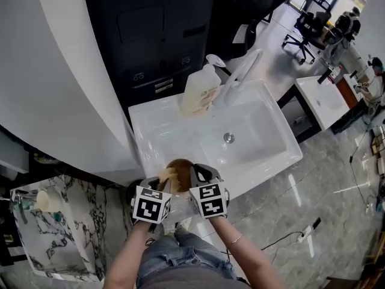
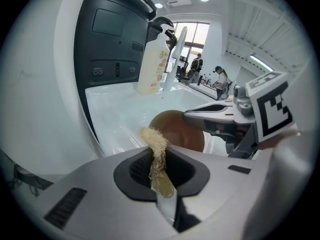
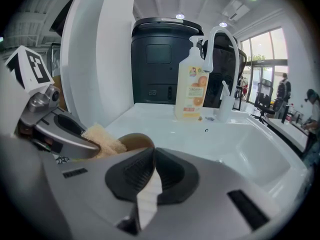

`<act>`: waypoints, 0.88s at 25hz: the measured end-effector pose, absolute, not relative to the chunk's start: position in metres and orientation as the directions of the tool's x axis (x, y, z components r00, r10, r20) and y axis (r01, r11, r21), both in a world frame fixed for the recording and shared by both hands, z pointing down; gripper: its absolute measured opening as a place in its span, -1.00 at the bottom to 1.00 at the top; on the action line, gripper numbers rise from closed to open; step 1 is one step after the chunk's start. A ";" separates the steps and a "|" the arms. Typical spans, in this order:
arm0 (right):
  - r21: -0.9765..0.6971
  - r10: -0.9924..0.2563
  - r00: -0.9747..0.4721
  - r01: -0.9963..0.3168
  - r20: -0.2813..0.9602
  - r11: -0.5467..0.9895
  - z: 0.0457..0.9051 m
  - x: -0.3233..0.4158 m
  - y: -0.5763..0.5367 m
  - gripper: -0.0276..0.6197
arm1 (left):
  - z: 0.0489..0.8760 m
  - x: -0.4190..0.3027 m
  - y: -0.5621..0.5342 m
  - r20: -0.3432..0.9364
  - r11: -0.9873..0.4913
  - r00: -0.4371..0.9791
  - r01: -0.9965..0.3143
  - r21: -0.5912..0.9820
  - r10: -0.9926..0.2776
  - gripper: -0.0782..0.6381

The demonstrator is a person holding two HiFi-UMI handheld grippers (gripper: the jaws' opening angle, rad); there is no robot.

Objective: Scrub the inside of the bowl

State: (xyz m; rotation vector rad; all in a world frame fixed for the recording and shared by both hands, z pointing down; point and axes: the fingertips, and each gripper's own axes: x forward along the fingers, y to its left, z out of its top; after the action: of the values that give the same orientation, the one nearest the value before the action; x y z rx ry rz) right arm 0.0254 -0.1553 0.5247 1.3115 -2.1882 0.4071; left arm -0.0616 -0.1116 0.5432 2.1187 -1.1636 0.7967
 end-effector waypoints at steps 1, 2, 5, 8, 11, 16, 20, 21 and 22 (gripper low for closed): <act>0.024 -0.712 -0.371 -0.878 0.596 0.478 0.524 0.025 -0.155 -0.84 | 0.542 -0.065 -0.114 0.732 -0.444 0.429 -0.875 0.192 -0.529 -0.65; 0.026 -0.713 -0.370 -0.878 0.595 0.478 0.524 0.026 -0.156 -0.84 | 0.541 -0.069 -0.117 0.730 -0.442 0.420 -0.879 0.179 -0.539 -0.65; 0.018 -0.711 -0.369 -0.881 0.598 0.473 0.525 0.026 -0.156 -0.84 | 0.534 -0.076 -0.126 0.714 -0.441 0.406 -0.885 0.152 -0.570 -0.65; 0.018 -0.712 -0.363 -0.884 0.601 0.467 0.527 0.028 -0.156 -0.84 | 0.520 -0.078 -0.135 0.664 -0.446 0.417 -0.884 0.138 -0.621 -0.65; 0.021 -0.712 -0.354 -0.888 0.606 0.460 0.528 0.030 -0.157 -0.84 | 0.501 -0.077 -0.143 0.582 -0.453 0.443 -0.881 0.140 -0.682 -0.65; 0.022 -0.704 -0.338 -0.894 0.625 0.448 0.533 0.032 -0.161 -0.84 | 0.477 -0.073 -0.154 0.462 -0.458 0.478 -0.874 0.163 -0.747 -0.65; 0.014 -0.689 -0.336 -0.894 0.642 0.448 0.538 0.031 -0.164 -0.83 | 0.467 -0.070 -0.159 0.410 -0.461 0.486 -0.872 0.165 -0.772 -0.65; 0.014 -0.686 -0.334 -0.894 0.646 0.448 0.540 0.031 -0.165 -0.83 | 0.466 -0.069 -0.160 0.405 -0.462 0.487 -0.871 0.166 -0.774 -0.65; 0.012 -0.682 -0.332 -0.894 0.651 0.447 0.541 0.031 -0.166 -0.83 | 0.465 -0.069 -0.161 0.401 -0.462 0.488 -0.871 0.166 -0.776 -0.65</act>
State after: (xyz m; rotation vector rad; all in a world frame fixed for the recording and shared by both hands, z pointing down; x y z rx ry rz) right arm 0.0313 -0.1658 0.5412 1.3143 -2.1165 0.4722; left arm -0.0687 -0.1612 0.4654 2.3897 -1.3807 0.3828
